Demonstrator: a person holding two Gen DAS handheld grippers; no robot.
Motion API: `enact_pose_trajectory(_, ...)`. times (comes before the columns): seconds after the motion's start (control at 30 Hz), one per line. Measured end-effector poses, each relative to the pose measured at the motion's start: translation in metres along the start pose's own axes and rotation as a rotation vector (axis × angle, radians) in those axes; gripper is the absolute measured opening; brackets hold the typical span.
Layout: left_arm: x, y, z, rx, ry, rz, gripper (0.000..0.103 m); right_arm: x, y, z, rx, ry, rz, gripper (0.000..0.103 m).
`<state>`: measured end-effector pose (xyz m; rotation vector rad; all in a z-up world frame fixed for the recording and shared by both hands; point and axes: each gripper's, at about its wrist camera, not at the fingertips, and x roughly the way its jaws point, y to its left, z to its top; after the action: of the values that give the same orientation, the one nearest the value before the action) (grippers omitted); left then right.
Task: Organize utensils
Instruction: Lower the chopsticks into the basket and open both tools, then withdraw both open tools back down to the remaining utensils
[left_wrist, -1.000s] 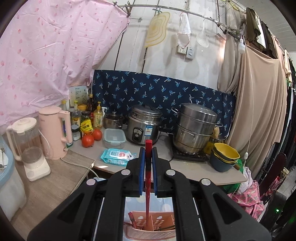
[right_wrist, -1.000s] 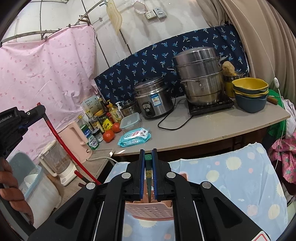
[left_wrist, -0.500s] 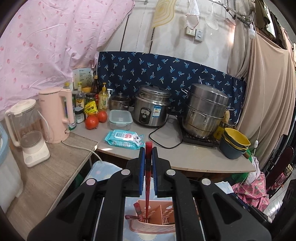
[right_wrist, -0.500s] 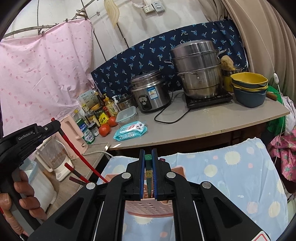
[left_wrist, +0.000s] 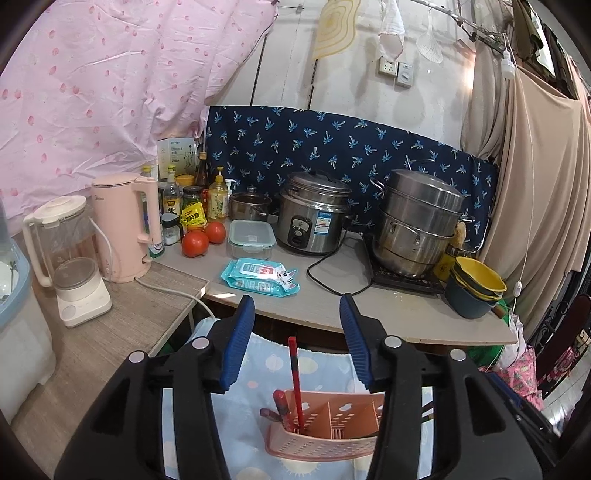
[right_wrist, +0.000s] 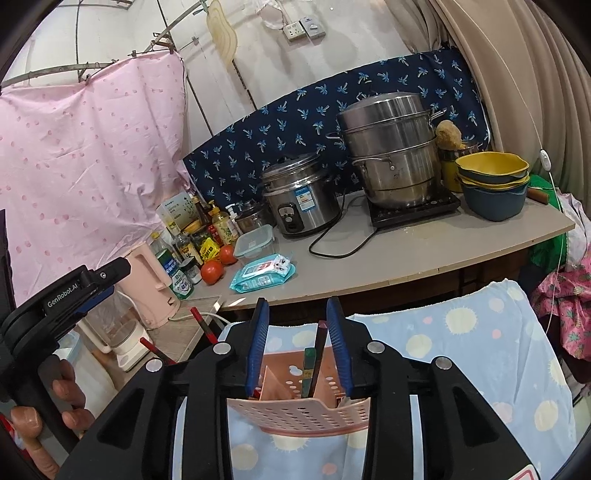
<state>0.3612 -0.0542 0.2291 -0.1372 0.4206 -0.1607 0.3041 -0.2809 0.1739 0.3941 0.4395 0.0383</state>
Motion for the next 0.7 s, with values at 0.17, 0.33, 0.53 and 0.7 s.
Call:
enact_pose_trajectory(0.17,-0.008,-0.002,-0.008,0.020,0.024,0.012,0.049,-0.011,0.003,-0.003,-0.009,0.000,0.005,0.033)
enact_pose_trajectory(0.33,-0.020,-0.005,-0.020,0.075,0.047,0.044,0.049,-0.022,0.006,-0.014,-0.036,0.010,-0.006,0.036)
enact_pose_trajectory(0.53,-0.034,-0.005,-0.035,0.100,0.083,0.062,0.049,-0.037,0.007,-0.030,-0.038,0.034,0.004,0.036)
enact_pose_trajectory(0.7,-0.047,-0.007,-0.049,0.117,0.103,0.075,0.049,-0.049,0.012,-0.047,-0.052,0.058,0.018,0.036)
